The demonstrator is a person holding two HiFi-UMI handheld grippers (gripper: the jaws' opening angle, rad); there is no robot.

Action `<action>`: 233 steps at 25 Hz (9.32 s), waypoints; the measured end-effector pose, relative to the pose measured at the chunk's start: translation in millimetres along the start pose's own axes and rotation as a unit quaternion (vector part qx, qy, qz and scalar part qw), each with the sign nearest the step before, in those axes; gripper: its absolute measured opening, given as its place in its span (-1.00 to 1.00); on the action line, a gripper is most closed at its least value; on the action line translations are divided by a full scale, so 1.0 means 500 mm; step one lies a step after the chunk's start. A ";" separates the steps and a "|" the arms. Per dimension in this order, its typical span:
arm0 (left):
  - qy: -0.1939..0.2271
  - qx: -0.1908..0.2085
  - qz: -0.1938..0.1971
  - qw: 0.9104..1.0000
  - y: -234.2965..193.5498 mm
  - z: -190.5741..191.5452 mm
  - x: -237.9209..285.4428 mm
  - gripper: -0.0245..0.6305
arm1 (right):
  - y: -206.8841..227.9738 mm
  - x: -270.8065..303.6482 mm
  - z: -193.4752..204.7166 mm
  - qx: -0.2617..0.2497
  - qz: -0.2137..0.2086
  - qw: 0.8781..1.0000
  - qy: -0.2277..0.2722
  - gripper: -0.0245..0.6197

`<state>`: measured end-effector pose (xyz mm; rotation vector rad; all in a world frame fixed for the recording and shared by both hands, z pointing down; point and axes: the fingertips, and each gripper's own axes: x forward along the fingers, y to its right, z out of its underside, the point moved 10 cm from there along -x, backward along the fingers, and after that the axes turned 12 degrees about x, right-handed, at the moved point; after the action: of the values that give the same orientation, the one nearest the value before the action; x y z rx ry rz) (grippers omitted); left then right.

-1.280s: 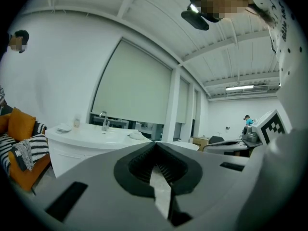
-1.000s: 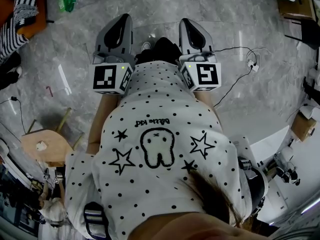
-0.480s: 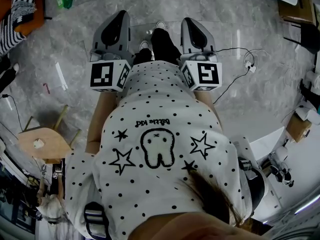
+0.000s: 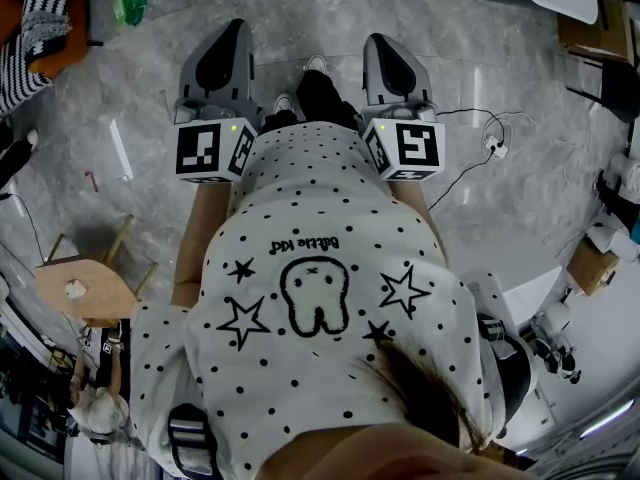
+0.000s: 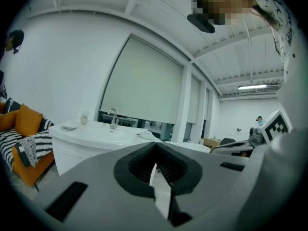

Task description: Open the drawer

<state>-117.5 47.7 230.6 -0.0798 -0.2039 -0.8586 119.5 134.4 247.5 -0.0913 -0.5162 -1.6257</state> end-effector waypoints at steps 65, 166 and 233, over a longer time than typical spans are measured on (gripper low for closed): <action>0.029 0.000 -0.025 0.999 -0.026 -0.013 0.001 -0.91 | 0.001 0.021 -0.023 -0.010 0.000 0.999 0.031 -0.88; 0.038 -0.027 -0.030 0.998 -0.052 -0.024 0.004 -0.91 | 0.031 -0.007 -0.021 -0.003 0.047 0.999 0.025 -0.88; 0.041 -0.041 -0.043 0.997 -0.037 -0.010 -0.012 -0.91 | 0.029 0.021 -0.033 -0.023 0.020 0.999 0.030 -0.88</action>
<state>-134.5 39.3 224.1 -0.1126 -0.0952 -0.9546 136.1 117.9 240.6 -0.0860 -0.4283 -1.5958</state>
